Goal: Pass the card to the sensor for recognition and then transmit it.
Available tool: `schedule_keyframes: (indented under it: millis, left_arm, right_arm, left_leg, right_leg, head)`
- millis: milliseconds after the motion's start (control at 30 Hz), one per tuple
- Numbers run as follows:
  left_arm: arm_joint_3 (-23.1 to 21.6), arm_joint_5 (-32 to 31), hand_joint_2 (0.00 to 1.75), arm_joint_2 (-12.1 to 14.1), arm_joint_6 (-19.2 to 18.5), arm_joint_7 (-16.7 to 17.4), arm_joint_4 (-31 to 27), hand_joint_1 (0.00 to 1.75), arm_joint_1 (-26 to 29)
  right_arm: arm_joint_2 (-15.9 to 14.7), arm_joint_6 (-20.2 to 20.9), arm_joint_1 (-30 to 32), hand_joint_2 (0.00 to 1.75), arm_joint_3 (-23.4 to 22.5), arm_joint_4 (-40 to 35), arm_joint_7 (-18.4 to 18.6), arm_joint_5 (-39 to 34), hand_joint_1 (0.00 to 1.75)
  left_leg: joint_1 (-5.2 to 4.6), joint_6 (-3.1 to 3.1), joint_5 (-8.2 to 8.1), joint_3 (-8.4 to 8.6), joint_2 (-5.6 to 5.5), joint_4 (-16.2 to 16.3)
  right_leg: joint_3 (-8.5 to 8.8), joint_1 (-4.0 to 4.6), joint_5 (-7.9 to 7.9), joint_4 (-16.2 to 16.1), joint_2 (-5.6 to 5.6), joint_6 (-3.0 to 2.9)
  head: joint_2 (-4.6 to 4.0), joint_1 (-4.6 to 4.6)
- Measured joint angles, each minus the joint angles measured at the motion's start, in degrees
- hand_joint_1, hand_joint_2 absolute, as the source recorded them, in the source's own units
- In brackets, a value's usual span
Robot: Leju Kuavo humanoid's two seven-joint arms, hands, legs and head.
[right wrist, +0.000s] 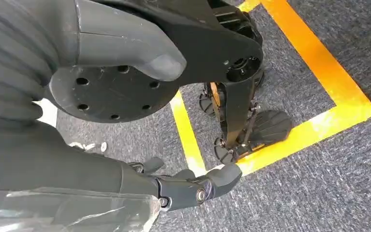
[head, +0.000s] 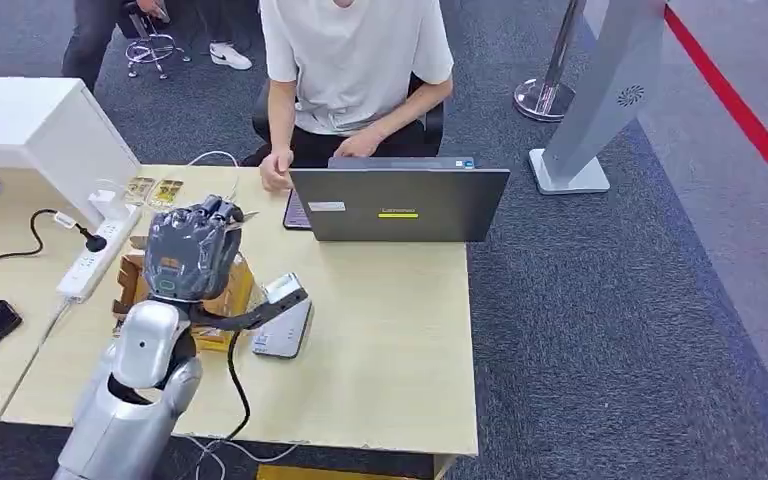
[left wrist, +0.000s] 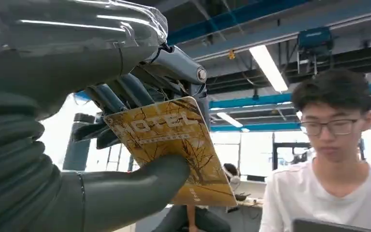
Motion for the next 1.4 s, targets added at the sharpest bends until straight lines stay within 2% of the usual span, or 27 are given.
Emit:
schedule_keyframes:
  millis: [533, 567, 600, 733, 767, 1400]
  left_arm:
    - [-0.92, -0.13, 1.75, -0.11, -0.84, 0.62, -1.05, 1.75, 0.31]
    - [-1.77, 0.04, 1.75, 0.46, -5.56, 2.03, -1.24, 1.75, 1.87]
    - [-2.01, 0.11, 1.75, 0.74, -6.06, 2.19, -1.18, 1.75, 2.02]
    - [-6.12, -0.77, 1.75, 1.57, -9.53, 4.53, 8.97, 1.75, 1.43]
    - [-6.33, -0.81, 1.75, 1.57, -9.88, 4.85, 9.72, 1.75, 1.36]
    - [-8.57, -1.36, 1.75, 1.42, -10.84, 5.03, 15.96, 1.75, 1.35]
  right_arm:
    - [0.24, -0.07, 0.04, 1.75, -0.20, 0.00, -0.44, 0.55, 0.00]
    - [2.52, -1.68, 0.47, 1.75, -0.20, -0.42, -2.03, 2.19, 0.00]
    - [2.86, -1.81, 0.48, 1.75, -0.20, -0.53, -2.08, 2.36, 0.00]
    - [4.48, -1.03, 0.69, 1.75, -0.33, -0.87, -2.03, 4.48, 0.00]
    - [4.50, -0.98, 0.69, 1.75, -0.37, -0.90, -2.03, 4.50, 0.00]
    - [4.94, -0.61, 0.68, 1.75, -0.50, -0.96, -1.99, 5.42, 0.00]
  left_leg:
    - [0.01, 0.00, 0.00, 0.00, -0.01, 0.00]
    - [0.03, -0.01, 0.00, 0.04, 0.03, -0.02]
    - [0.04, -0.01, 0.01, 0.04, 0.02, -0.02]
    - [-0.03, -0.05, 0.04, 0.01, 0.00, -0.02]
    - [-0.03, -0.05, 0.04, 0.01, 0.00, -0.02]
    - [-0.02, -0.06, 0.04, 0.01, 0.00, -0.02]
  right_leg:
    - [0.01, 0.00, 0.00, 0.00, -0.01, 0.00]
    - [-0.01, 0.02, 0.00, 0.01, 0.02, -0.01]
    - [-0.02, 0.02, 0.00, 0.01, 0.02, -0.01]
    - [-0.01, -0.03, 0.00, 0.02, -0.01, -0.01]
    - [-0.01, -0.03, 0.00, 0.02, 0.00, -0.01]
    - [-0.01, -0.02, 0.00, 0.02, -0.01, -0.01]
  head:
    - [0.00, 0.00]
    - [0.00, 0.00]
    - [0.00, -0.02]
    - [0.00, 0.00]
    - [0.00, 0.00]
    - [0.02, 0.00]
